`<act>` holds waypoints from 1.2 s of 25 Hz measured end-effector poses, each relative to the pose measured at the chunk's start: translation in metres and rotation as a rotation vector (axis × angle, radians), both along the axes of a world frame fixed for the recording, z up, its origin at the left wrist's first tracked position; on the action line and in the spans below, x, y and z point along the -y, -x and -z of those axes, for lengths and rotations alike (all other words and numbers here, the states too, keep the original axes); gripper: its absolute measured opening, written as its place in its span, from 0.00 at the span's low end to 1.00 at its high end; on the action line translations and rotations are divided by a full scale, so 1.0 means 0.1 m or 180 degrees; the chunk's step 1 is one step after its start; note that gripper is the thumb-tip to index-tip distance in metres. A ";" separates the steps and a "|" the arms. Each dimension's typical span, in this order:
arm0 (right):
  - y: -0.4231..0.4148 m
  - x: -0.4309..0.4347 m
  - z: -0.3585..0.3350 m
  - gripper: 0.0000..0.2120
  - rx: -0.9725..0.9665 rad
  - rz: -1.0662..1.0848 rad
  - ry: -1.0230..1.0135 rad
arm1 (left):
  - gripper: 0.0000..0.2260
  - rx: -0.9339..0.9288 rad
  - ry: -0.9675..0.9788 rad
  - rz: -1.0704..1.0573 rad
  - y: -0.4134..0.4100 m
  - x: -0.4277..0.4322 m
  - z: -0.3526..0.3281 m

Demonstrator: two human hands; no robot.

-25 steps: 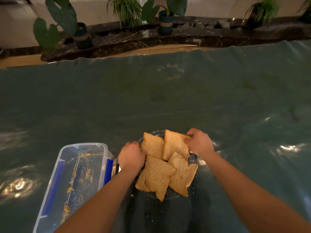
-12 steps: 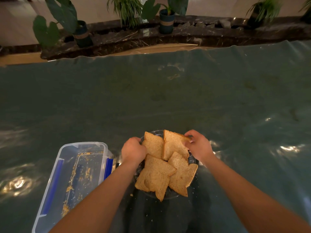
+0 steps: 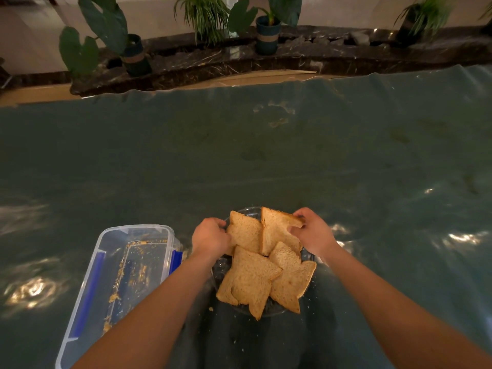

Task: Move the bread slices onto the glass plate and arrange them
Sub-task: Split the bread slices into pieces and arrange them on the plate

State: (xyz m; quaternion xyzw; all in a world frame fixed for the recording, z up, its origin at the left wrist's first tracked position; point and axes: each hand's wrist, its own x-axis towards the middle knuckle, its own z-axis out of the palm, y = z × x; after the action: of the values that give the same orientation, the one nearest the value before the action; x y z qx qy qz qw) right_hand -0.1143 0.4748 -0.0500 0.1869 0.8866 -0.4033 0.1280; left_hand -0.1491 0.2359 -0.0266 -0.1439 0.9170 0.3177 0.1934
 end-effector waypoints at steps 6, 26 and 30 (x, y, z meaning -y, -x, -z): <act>-0.16 0.17 -0.14 0.18 -0.1017 -0.0559 -0.1505 | 0.13 -0.0090 0.0098 0.0314 -0.02 0.04 0.01; -0.62 0.73 -0.06 0.13 -0.0560 -0.1234 -0.1561 | 0.10 -0.0165 0.0793 0.1119 -0.93 0.24 0.02; -0.62 0.75 -0.11 0.12 -0.0466 -0.1159 -0.1523 | 0.06 -0.0127 0.0530 0.0956 -0.91 0.27 0.03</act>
State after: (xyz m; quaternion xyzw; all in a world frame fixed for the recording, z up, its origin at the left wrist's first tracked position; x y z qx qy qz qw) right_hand -0.0523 0.3996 -0.0385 0.0202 0.9821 -0.1659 0.0863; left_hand -0.0583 0.2094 -0.0296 -0.0145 0.9550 0.2109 0.2079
